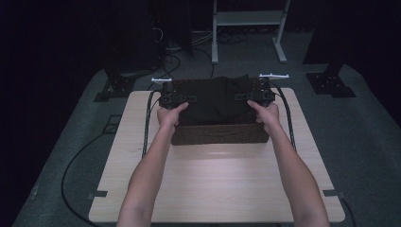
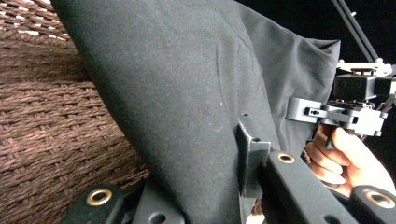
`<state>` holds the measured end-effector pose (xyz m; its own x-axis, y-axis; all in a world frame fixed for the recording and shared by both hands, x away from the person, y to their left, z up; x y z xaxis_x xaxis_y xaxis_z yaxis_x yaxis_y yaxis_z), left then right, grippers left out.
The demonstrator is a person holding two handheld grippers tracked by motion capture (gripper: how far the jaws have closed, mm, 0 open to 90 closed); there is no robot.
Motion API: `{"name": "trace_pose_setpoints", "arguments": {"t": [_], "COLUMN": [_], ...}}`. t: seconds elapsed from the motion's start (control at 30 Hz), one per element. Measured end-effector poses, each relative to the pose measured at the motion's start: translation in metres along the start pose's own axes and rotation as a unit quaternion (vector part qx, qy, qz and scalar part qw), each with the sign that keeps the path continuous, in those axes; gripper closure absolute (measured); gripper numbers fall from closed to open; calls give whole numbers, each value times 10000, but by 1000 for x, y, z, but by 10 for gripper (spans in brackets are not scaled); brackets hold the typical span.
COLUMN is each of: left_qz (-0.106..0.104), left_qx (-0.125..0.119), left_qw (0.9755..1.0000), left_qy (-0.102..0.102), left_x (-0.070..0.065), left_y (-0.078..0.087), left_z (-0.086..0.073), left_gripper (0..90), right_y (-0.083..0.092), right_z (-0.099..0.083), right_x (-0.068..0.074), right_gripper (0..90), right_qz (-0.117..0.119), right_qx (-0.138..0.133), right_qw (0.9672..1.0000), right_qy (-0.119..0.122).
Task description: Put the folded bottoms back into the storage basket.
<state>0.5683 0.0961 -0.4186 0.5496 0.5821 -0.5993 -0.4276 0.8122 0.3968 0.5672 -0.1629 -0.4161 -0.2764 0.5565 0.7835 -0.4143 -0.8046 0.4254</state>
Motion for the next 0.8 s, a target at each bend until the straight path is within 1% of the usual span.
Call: {"name": "trace_pose_setpoints", "arguments": {"t": [0.1,0.2,0.3,0.53,0.8], "left_qz": [64,115,129,273,328], "left_qx": [63,88,113,221,253], "left_qw": [10000,9999,9998,9994,9991], "left_qy": [-12,-37,-65,-57,-114], "left_x": [3,4,4,7,6], "left_y": [-2,-3,-3,-5,-7], "left_z": [-2,-3,-4,-6,-7], "left_gripper": [756,756,757,760,760], "right_y": [-1,-3,-4,-7,-9], "right_z": [0,-1,-2,-2,-3], "right_x": [-4,-6,-7,-8,-9], "right_gripper": [745,745,746,746,746], "right_qz": [-28,-113,-159,-294,-400], "right_qx": [17,48,54,94,154], "right_qw": [10000,9999,9999,9995,9991], "right_qy": [-45,-66,-41,-35,-27]}}
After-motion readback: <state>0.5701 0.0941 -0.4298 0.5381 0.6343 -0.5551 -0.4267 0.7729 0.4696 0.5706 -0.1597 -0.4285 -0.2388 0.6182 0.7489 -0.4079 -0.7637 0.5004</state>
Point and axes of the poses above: each handheld gripper's, and its own axes: y roughly backward along the jaws, z roughly out of its top, x roughly to its left, the point moved 7 cm from there along -y, roughly forward along the jaws, and after that the axes turned 11 degrees about -y, right-handed, at the moved point
